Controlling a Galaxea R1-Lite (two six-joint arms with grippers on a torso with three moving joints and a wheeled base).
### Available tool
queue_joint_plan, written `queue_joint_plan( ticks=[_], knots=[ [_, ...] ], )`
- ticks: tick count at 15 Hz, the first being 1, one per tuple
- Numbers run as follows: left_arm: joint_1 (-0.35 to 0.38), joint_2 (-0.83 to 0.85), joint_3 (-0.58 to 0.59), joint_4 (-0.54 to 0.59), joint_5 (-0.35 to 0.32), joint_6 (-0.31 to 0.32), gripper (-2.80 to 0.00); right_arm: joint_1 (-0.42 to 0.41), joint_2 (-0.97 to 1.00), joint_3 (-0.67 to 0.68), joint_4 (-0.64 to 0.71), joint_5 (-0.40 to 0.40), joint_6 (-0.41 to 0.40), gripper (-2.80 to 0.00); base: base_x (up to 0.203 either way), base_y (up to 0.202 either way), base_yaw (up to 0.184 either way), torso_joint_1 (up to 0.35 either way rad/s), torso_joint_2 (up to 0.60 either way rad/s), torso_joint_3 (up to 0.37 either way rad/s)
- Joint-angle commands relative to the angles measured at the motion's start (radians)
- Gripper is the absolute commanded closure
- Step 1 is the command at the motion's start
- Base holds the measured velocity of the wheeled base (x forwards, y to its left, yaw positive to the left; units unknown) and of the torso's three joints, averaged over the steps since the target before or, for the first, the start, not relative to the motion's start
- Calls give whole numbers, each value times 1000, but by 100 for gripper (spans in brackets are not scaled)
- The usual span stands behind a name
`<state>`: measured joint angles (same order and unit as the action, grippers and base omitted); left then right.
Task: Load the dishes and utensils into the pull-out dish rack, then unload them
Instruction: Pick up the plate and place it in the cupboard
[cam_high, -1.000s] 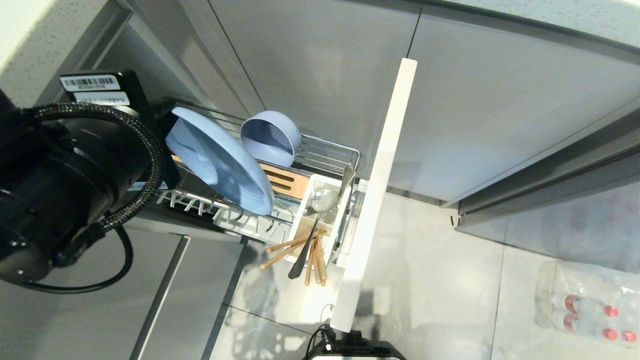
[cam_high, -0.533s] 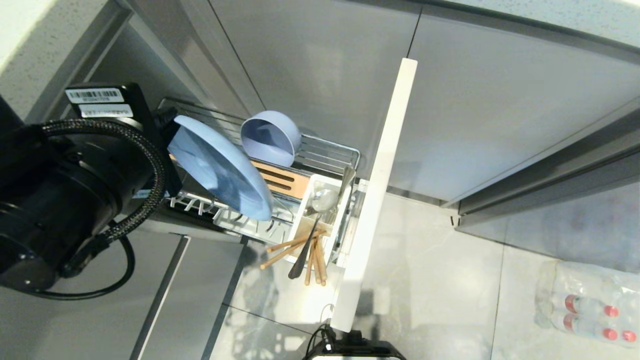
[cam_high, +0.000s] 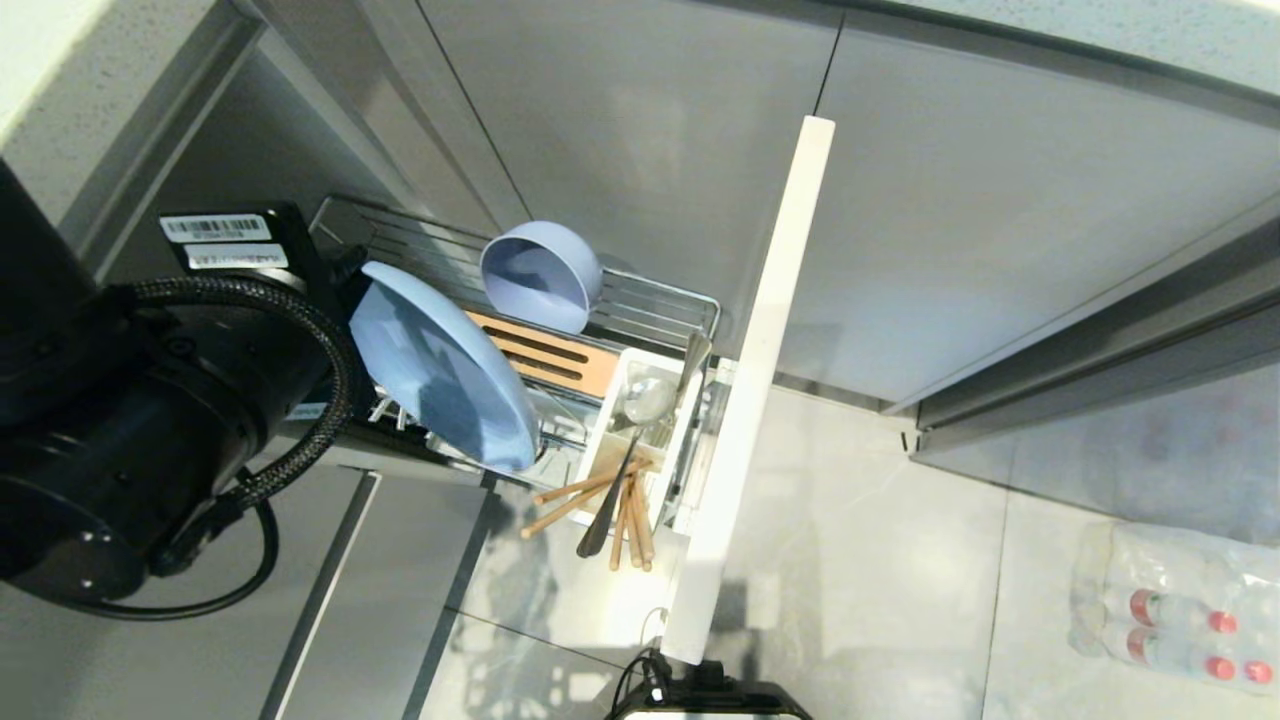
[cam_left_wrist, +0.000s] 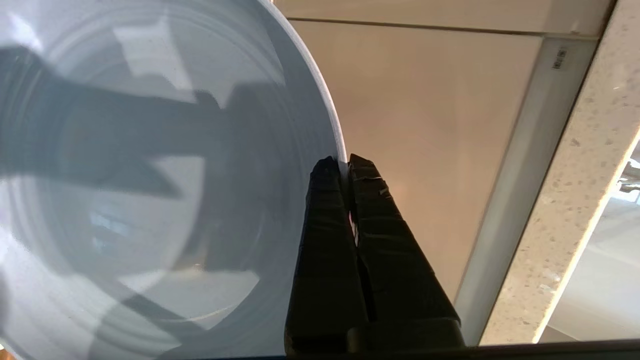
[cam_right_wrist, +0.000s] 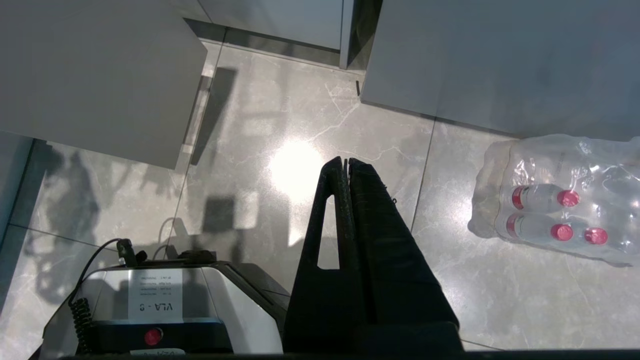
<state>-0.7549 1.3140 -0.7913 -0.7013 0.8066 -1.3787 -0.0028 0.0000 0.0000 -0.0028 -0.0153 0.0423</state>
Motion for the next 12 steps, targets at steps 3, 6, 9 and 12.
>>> queue_joint_plan(
  ticks=[3, 6, 9, 12],
  knots=[
    [-1, -7, -19, -7, 1, -2, 0, 1, 2, 0, 0, 0, 1, 0, 0, 0, 0, 0, 0, 0],
    [-1, -35, -22, -10, -20, -2, 0, 0, 0, 0, 0, 0, 1, 0, 0, 0, 0, 0, 0, 0],
    [-1, -58, -23, -13, -21, -2, 0, 0, 2, 0, 0, 0, 1, 0, 0, 0, 0, 0, 0, 0],
    [0, -55, -5, -83, -21, -1, 0, 1, 2, 0, 0, 0, 1, 0, 0, 0, 0, 0, 0, 0]
  ],
)
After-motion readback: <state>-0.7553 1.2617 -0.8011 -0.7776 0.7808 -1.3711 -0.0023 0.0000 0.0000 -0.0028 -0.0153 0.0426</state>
